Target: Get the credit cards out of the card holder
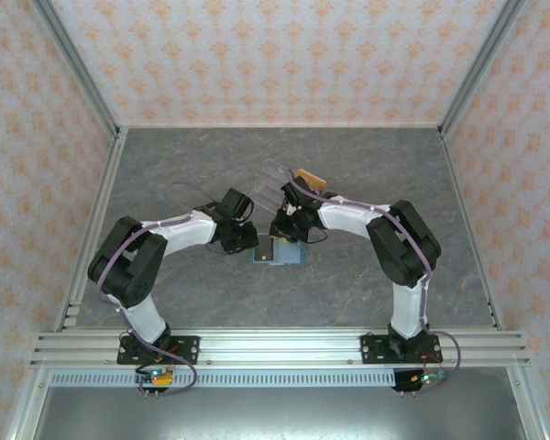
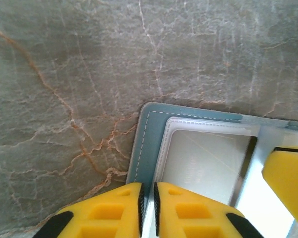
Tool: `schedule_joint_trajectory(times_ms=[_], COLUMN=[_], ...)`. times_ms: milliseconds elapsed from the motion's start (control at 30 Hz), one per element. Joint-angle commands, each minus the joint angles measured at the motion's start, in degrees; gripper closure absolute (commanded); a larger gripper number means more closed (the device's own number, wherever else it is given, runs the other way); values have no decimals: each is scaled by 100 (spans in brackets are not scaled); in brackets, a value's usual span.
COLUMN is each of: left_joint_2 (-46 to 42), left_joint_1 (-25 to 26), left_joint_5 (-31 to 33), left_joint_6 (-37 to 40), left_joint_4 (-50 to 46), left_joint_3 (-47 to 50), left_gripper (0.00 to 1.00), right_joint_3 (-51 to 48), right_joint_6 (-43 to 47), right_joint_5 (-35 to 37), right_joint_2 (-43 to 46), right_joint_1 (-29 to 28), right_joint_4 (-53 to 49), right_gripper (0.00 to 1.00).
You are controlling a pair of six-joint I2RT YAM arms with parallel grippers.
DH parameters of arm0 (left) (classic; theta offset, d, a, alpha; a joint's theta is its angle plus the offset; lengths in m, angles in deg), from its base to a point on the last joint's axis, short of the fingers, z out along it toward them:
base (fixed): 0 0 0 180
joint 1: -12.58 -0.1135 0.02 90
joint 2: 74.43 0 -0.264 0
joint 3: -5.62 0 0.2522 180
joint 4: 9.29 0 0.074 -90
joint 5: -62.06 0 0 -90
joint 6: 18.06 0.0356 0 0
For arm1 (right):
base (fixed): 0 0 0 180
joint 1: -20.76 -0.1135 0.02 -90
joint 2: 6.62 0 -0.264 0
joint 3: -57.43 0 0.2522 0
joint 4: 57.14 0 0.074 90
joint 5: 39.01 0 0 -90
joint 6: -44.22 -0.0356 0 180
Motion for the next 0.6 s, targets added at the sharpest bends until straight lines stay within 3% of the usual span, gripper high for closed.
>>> schedule_joint_trajectory(times_ms=[0, 567], left_joint_2=[75, 206], left_joint_1=[28, 29], left_joint_5=[234, 232], left_joint_6=[4, 95], left_joint_4=[-79, -135], left_joint_3=[-81, -45], left_gripper=[86, 92], right_joint_3=[59, 106], right_joint_6=[401, 611], right_joint_5=[-62, -442], right_joint_2=[-74, -198], right_joint_1=[-5, 8], right_joint_4=[-247, -265], right_gripper=[79, 84])
